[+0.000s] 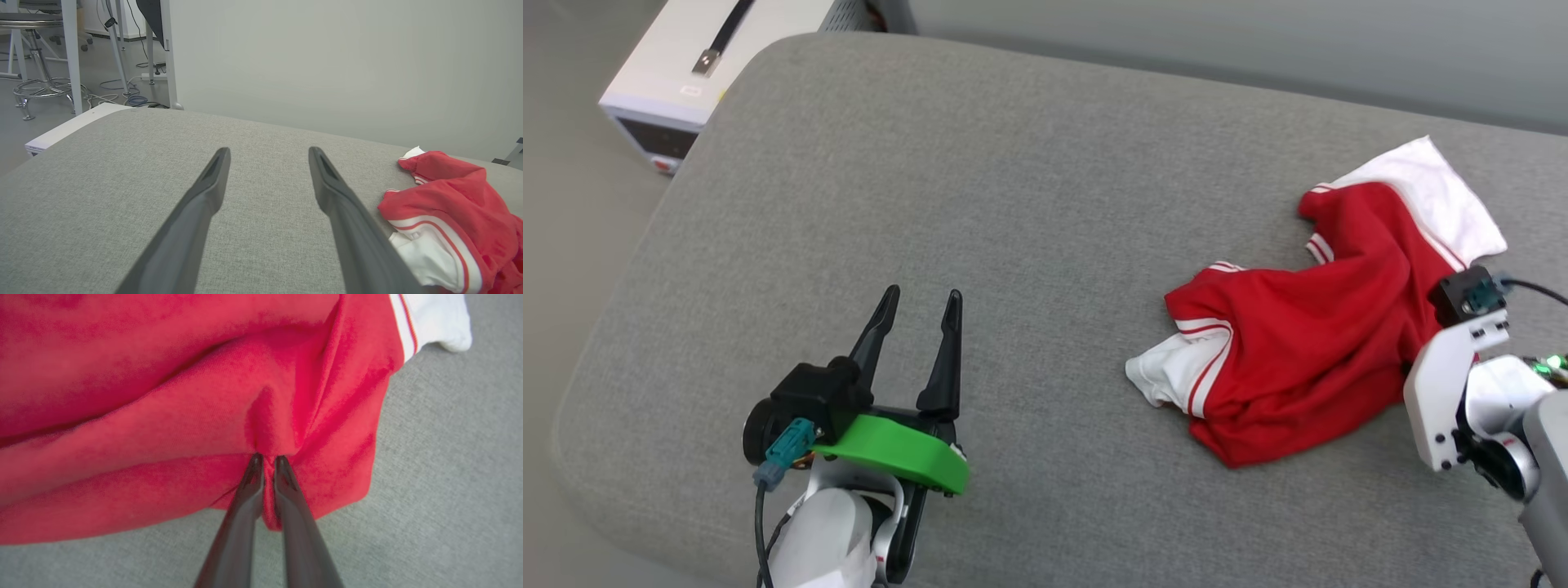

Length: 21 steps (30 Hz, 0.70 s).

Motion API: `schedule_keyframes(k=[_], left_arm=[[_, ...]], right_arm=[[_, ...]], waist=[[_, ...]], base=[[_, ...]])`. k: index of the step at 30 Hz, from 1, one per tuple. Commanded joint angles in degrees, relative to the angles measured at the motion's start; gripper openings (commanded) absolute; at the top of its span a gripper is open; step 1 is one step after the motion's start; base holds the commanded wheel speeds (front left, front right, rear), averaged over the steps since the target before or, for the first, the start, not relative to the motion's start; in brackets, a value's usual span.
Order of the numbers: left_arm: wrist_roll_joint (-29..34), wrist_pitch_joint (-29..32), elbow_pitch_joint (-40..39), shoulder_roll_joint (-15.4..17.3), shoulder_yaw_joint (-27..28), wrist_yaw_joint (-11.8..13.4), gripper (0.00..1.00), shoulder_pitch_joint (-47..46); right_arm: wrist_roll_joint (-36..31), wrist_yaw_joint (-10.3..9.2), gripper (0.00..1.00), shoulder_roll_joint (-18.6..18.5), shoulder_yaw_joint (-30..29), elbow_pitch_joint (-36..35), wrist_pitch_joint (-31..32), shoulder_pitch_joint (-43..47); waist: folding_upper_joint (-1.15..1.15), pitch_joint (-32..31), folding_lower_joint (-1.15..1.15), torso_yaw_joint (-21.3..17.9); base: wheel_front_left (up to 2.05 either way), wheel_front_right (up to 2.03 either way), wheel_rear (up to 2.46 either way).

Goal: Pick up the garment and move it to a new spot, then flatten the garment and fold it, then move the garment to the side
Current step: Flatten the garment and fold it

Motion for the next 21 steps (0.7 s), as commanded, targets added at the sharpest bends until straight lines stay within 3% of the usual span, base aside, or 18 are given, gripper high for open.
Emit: schedule_keyframes(k=[1,10,21], left_arm=[[0.56,-0.32,0.26,-0.32,0.38,-0.10,1.00,0.66],[0.68,-0.33,1.04,-0.32,1.11,-0.19,1.00,2.46],[0.71,-0.33,3.29,-0.32,0.30,-0.57,1.00,3.80]], right_arm=[[0.47,-0.06,0.00,-0.35,-0.90,-0.55,-0.30,2.64],[-1.51,-0.06,0.00,1.97,-11.21,-8.42,-1.84,14.51],[-5.41,-0.06,0.00,13.31,-20.30,-15.10,-5.24,28.83]], waist=[[0.00,-2.40,0.00,-2.50],[0.00,-5.31,0.00,-6.40],[0.00,-7.55,0.00,-8.61]], base=[[0.00,0.00,0.00],[0.00,0.00,0.00],[0.00,0.00,0.00]])
